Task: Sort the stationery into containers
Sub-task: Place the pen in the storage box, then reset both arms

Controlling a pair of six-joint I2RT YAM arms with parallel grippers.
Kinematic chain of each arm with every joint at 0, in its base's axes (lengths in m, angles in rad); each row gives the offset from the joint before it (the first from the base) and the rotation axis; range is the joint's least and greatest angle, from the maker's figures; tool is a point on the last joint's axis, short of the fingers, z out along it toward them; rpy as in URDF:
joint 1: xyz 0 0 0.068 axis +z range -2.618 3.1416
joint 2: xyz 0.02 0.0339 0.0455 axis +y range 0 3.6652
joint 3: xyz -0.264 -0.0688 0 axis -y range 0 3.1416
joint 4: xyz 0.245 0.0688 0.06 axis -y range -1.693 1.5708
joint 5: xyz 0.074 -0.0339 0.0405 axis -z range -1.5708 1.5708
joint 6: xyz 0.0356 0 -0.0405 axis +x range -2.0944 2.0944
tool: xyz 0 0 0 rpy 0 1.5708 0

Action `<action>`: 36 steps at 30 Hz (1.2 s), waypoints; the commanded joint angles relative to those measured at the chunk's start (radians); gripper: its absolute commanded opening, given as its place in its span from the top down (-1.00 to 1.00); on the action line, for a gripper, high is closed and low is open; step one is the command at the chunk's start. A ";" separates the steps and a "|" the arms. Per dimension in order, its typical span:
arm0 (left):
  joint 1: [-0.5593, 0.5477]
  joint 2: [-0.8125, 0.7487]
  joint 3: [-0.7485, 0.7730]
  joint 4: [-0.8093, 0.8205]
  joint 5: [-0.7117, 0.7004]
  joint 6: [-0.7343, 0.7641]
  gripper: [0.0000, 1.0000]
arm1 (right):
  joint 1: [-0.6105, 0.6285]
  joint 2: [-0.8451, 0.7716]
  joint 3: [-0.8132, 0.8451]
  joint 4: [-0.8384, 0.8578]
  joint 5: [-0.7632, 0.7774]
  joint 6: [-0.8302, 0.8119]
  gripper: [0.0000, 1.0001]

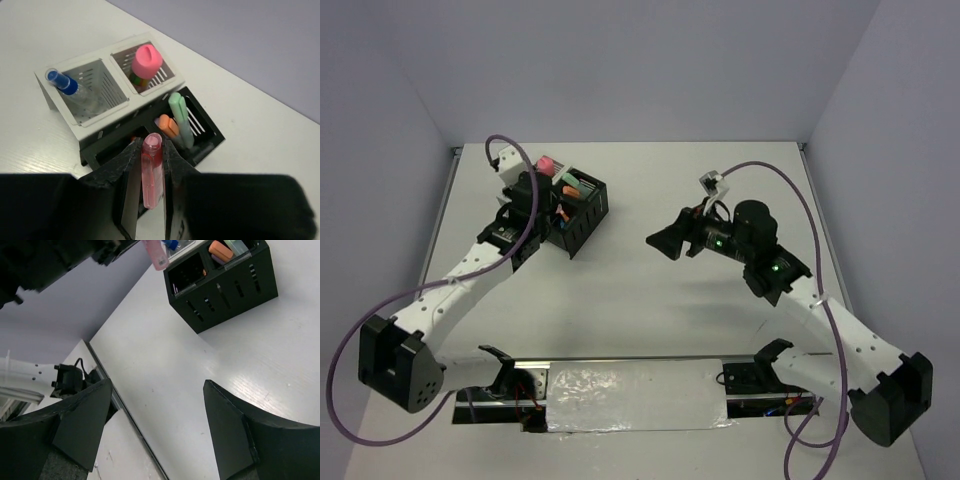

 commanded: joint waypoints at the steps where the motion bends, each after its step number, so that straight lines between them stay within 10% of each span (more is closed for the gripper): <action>1: 0.025 0.048 0.040 0.101 -0.077 0.077 1.00 | 0.001 -0.085 -0.058 -0.028 0.021 -0.039 -0.62; 8: 0.075 0.181 0.008 0.181 -0.019 0.086 0.80 | 0.002 -0.220 -0.100 -0.053 -0.050 -0.044 -0.65; 11: 0.079 0.218 0.008 0.198 0.022 0.100 -0.24 | 0.004 -0.280 -0.095 -0.080 -0.048 -0.051 -0.65; 15: 0.079 0.176 -0.001 0.115 0.005 0.025 -0.79 | 0.001 -0.349 -0.089 -0.094 -0.051 -0.050 -0.67; 25: 0.076 -0.260 0.098 -0.516 0.160 0.018 -0.99 | 0.002 -0.410 0.176 -0.557 0.399 -0.202 -0.99; 36: 0.076 -0.648 0.120 -0.819 0.295 0.207 -0.99 | 0.002 -0.496 0.414 -0.905 0.720 -0.265 -1.00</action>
